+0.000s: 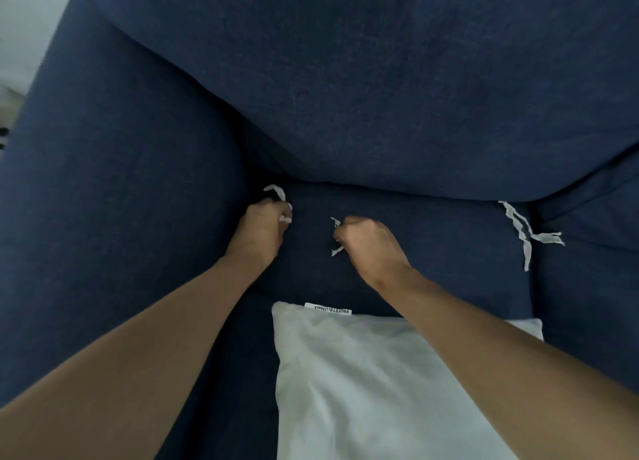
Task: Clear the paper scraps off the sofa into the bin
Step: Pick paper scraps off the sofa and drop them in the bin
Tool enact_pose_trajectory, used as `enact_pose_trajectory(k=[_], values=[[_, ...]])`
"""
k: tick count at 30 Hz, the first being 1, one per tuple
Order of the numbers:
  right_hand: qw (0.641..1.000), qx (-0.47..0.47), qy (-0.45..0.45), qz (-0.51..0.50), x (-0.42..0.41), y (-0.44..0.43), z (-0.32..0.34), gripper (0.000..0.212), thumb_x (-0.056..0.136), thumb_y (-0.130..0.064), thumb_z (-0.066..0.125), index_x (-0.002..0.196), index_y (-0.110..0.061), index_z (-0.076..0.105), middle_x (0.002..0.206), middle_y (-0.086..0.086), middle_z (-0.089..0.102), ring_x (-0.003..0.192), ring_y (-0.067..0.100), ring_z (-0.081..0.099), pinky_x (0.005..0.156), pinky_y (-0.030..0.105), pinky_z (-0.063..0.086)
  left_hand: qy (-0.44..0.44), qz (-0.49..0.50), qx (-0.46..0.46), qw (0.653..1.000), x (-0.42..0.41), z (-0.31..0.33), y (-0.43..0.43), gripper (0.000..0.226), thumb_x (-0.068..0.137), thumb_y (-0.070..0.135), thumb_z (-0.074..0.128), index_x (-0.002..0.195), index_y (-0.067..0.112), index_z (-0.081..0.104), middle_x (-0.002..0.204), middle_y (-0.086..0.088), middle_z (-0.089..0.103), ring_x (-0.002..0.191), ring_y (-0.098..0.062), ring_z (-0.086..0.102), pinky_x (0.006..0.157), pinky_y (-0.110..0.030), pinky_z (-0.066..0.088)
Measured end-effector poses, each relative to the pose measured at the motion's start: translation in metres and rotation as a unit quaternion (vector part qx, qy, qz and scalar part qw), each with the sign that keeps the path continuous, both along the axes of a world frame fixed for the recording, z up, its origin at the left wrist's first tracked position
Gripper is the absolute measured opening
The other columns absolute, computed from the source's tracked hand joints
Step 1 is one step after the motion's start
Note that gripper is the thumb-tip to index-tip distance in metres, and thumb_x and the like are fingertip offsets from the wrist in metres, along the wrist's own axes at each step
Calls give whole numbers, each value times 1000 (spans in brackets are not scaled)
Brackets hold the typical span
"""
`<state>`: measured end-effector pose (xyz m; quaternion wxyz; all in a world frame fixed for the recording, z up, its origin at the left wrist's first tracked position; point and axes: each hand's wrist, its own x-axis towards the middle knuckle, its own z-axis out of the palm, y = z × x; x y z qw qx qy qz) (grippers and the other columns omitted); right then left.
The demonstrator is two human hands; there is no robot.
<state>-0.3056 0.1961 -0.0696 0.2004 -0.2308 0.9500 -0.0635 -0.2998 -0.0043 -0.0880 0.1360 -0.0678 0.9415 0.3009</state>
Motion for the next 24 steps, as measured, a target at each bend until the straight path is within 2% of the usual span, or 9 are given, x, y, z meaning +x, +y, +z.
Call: enact_pose_trajectory(k=[2, 5, 9, 13, 16, 19, 24], values=[[999, -27, 5, -23, 0, 7, 2, 19, 88, 2, 65, 94, -13, 75, 95, 6, 66, 84, 30, 68, 66, 31, 48, 6, 8, 16, 1000, 6, 5, 3, 12, 89, -3, 62, 90, 5, 71, 115, -10, 67, 102, -21, 65, 83, -23, 50], [992, -100, 5, -73, 0, 14, 16, 17, 93, -4, 63, 95, -13, 78, 93, 6, 70, 84, 30, 69, 74, 40, 57, 18, 21, 25, 999, 15, 20, 6, 13, 88, -4, 63, 90, 6, 72, 111, -9, 68, 102, -18, 65, 81, -17, 45], [980, -172, 27, -102, -3, 19, 51, 15, 95, -10, 66, 92, -11, 81, 87, 7, 72, 81, 29, 70, 71, 43, 57, 51, 58, 44, 996, 26, 57, 5, 12, 89, 0, 65, 90, 9, 73, 96, 2, 61, 81, -7, 57, 68, 0, 40], [969, -218, 41, -107, -6, 11, 97, 12, 93, -10, 71, 96, -13, 82, 86, 4, 74, 76, 23, 72, 73, 38, 58, 60, 99, 42, 992, 42, 104, -3, 9, 92, 8, 64, 91, 14, 72, 93, -2, 64, 71, -10, 59, 55, -9, 44], [965, -245, 47, -86, -7, -9, 134, 10, 91, -10, 74, 97, -13, 82, 85, 2, 74, 71, 19, 71, 72, 34, 58, 69, 155, 57, 984, 64, 146, -17, 10, 91, 11, 64, 93, 17, 72, 92, 1, 64, 74, -5, 58, 59, -5, 43], [959, -274, 62, -43, -5, -43, 170, 11, 91, -12, 75, 98, -13, 82, 86, 0, 75, 73, 16, 72, 73, 30, 58, 85, 219, 73, 969, 96, 185, -37, 12, 91, 12, 65, 96, 21, 73, 93, 7, 65, 80, -6, 60, 63, -4, 42], [942, -332, 44, 29, 22, -121, 217, 12, 90, -9, 75, 99, -10, 82, 90, 0, 76, 80, 12, 72, 77, 23, 54, 104, 312, 79, 941, 171, 228, -86, 11, 92, 18, 66, 93, 28, 72, 89, 13, 64, 78, -4, 59, 62, -5, 41]])
